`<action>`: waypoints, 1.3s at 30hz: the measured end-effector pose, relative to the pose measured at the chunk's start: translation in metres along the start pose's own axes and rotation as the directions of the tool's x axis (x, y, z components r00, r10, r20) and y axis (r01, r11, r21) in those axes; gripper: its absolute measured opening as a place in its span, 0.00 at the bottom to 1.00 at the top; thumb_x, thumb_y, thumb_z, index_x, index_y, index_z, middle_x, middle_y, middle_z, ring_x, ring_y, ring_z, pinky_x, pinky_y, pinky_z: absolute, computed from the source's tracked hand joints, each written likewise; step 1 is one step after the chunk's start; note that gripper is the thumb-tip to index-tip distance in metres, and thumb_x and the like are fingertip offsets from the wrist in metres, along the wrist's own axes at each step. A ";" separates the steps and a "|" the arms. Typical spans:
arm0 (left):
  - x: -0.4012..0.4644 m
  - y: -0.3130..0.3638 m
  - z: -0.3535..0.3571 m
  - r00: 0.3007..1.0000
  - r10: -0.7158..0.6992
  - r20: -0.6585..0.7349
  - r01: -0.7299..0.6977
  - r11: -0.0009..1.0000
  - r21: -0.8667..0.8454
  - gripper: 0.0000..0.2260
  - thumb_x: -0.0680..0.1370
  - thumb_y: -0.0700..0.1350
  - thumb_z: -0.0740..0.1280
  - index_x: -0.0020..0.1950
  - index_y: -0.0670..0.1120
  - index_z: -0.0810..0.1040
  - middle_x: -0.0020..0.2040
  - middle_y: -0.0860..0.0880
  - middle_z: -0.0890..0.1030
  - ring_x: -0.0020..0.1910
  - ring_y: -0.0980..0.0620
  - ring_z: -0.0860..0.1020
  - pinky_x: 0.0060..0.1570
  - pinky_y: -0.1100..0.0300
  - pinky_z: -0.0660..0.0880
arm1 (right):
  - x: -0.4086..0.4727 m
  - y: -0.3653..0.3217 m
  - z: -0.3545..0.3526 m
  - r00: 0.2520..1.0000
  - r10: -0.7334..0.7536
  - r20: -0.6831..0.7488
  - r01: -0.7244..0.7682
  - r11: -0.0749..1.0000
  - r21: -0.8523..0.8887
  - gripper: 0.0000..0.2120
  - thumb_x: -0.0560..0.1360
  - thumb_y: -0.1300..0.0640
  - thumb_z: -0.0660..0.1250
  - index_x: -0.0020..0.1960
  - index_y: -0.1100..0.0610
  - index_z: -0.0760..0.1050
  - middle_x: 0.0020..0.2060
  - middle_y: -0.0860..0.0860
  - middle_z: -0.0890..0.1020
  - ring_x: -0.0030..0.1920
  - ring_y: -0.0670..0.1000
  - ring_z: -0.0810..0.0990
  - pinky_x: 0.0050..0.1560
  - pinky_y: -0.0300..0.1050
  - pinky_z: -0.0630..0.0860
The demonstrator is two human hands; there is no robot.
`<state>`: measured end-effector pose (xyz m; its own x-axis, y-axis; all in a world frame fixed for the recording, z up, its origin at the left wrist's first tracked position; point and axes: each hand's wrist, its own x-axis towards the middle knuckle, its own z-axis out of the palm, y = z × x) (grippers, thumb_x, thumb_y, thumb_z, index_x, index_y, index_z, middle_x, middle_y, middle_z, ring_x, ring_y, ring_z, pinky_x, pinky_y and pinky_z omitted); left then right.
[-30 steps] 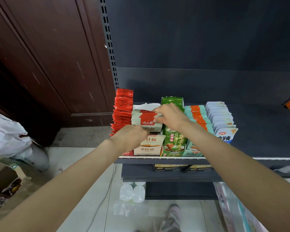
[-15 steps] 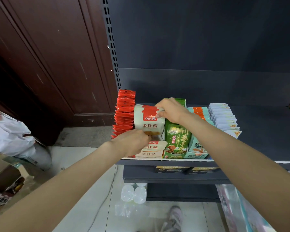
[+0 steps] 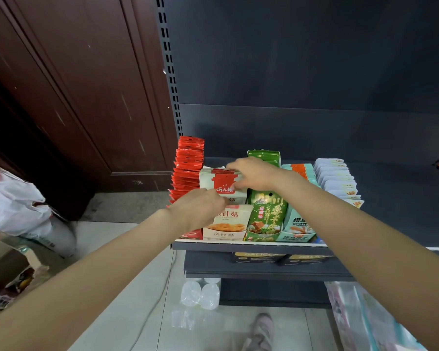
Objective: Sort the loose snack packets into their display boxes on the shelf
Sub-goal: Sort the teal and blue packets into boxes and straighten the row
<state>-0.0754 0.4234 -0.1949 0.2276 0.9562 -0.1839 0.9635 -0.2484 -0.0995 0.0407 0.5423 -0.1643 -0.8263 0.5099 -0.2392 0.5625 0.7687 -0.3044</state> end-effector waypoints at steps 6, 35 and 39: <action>0.007 -0.012 -0.012 0.999 -0.040 -0.025 0.039 0.998 -0.047 0.10 0.79 0.39 0.62 0.60 0.44 0.75 0.54 0.46 0.80 0.49 0.48 0.80 0.42 0.57 0.78 | 0.006 0.003 0.014 1.000 0.000 -0.007 0.000 0.992 -0.125 0.12 0.76 0.58 0.66 0.58 0.58 0.76 0.47 0.51 0.70 0.54 0.53 0.74 0.48 0.42 0.66; -0.030 0.017 0.022 0.893 -0.312 -0.323 0.134 0.872 -0.471 0.33 0.76 0.44 0.65 0.76 0.45 0.52 0.76 0.49 0.53 0.75 0.52 0.51 0.71 0.61 0.47 | -0.039 -0.004 0.045 0.999 0.032 -0.018 -0.033 0.998 -0.046 0.51 0.73 0.45 0.68 0.75 0.58 0.31 0.74 0.52 0.30 0.75 0.48 0.35 0.69 0.41 0.38; -0.025 0.010 0.022 0.891 -0.261 -0.372 0.119 0.924 -0.362 0.24 0.82 0.43 0.56 0.77 0.47 0.52 0.78 0.50 0.51 0.76 0.56 0.45 0.69 0.64 0.40 | -0.031 -0.002 0.037 0.998 0.058 0.035 -0.056 0.996 -0.066 0.53 0.72 0.45 0.69 0.74 0.58 0.30 0.72 0.52 0.27 0.74 0.49 0.32 0.72 0.43 0.38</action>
<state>-0.0745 0.3934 -0.2132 0.0040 0.9741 0.2260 0.9688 -0.0598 0.2406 0.0658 0.5107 -0.1902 -0.7907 0.5401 -0.2883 0.6046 0.7629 -0.2290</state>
